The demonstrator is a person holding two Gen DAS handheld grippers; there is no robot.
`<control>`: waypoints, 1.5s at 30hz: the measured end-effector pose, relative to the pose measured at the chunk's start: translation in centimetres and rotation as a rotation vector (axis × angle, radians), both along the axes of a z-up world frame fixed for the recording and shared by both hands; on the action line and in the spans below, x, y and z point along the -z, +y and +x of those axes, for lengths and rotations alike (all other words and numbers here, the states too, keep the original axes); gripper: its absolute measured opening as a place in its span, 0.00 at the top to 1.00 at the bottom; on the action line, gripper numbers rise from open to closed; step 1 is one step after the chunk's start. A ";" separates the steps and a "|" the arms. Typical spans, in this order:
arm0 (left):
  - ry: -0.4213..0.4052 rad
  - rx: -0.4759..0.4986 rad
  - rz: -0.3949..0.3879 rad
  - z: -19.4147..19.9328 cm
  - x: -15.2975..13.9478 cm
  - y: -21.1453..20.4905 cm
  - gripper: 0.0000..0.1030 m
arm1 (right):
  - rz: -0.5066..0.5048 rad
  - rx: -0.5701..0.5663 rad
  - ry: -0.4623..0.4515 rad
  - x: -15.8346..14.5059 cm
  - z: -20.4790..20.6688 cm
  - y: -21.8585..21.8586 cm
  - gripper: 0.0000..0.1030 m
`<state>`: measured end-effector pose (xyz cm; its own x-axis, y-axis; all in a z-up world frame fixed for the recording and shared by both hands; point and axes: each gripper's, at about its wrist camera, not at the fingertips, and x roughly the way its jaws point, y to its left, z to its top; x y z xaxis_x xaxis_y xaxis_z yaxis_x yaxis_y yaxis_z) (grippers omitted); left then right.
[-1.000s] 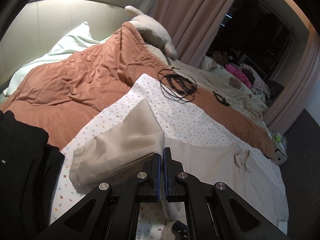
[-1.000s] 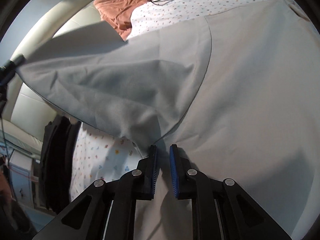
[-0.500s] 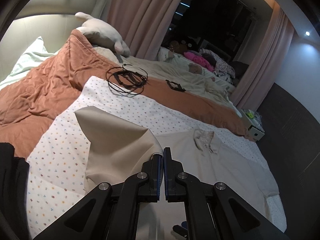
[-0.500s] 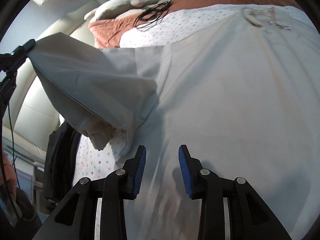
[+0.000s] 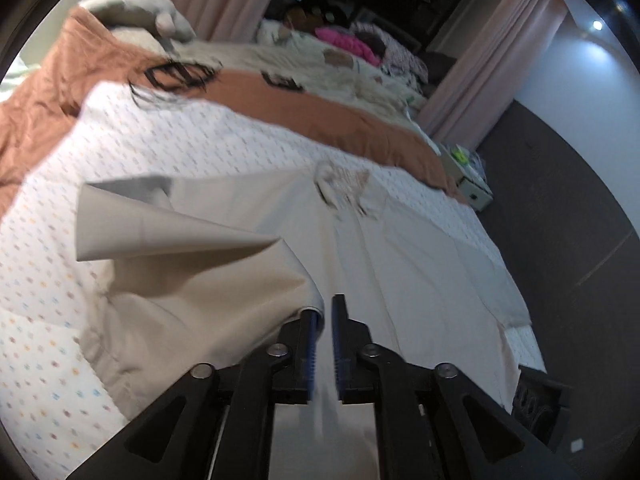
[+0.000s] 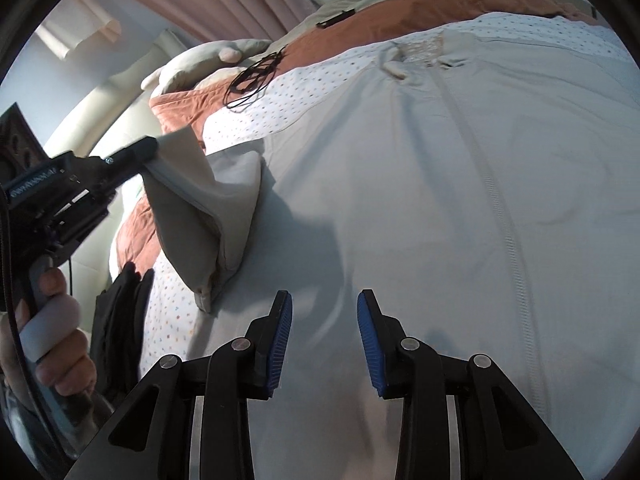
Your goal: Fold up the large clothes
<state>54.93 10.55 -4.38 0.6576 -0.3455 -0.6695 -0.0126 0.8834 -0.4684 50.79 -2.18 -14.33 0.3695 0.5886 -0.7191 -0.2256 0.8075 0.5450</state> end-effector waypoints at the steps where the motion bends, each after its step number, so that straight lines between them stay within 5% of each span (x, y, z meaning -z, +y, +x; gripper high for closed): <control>1: 0.023 0.024 -0.035 0.1 0.5 -0.3 0.74 | -0.003 0.008 0.002 0.0 -0.1 -0.3 0.66; 3: 0.041 0.031 -0.076 -0.6 1.1 -0.4 0.29 | -0.004 0.014 0.003 -0.1 -0.2 -0.8 0.66; 5: 0.011 0.002 -0.082 -2.0 1.0 0.0 0.13 | -0.010 0.013 -0.002 -0.4 -0.3 -0.8 0.66; 13: -0.014 -0.199 -0.039 -7.6 1.3 6.3 0.12 | -0.005 -0.085 -0.046 -1.5 0.2 3.1 0.65; 15: 0.003 -0.252 -0.037 -9.0 1.7 8.3 0.12 | -0.017 -0.128 -0.052 -1.6 0.6 5.0 0.56; 17: 0.009 -0.295 -0.037 -10.1 2.2 10.1 0.12 | -0.031 -0.163 -0.068 -1.7 0.8 7.3 0.35; 19: 0.018 -0.334 -0.025 -11.1 2.6 11.7 0.12 | -0.046 -0.198 -0.084 -1.7 0.9 9.0 0.31; 28: 0.051 -0.497 -0.028 -17.1 4.1 17.6 0.12 | -0.194 -0.407 -0.037 2.3 1.9 19.6 0.31; 34: 0.046 -0.573 -0.065 -20.4 4.6 20.0 0.12 | -0.394 -0.451 -0.087 5.5 1.7 22.9 0.31; 39: 0.048 -0.571 -0.062 -21.2 5.1 20.2 0.12 | -0.358 -0.437 -0.109 4.6 2.1 21.7 0.67; 40: 0.048 -0.569 -0.067 -21.2 5.1 20.1 0.12 | -0.338 -0.435 -0.103 4.1 2.2 21.4 0.89; 45: 0.049 -0.549 -0.065 -20.8 5.3 19.7 0.12 | -0.261 -0.381 -0.153 0.1 3.6 18.6 0.89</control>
<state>34.18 30.24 -9.65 0.7212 -0.0026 -0.6927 -0.4863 0.7102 -0.5090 54.36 16.38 -14.45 0.2761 0.5097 -0.8149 -0.5935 0.7573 0.2726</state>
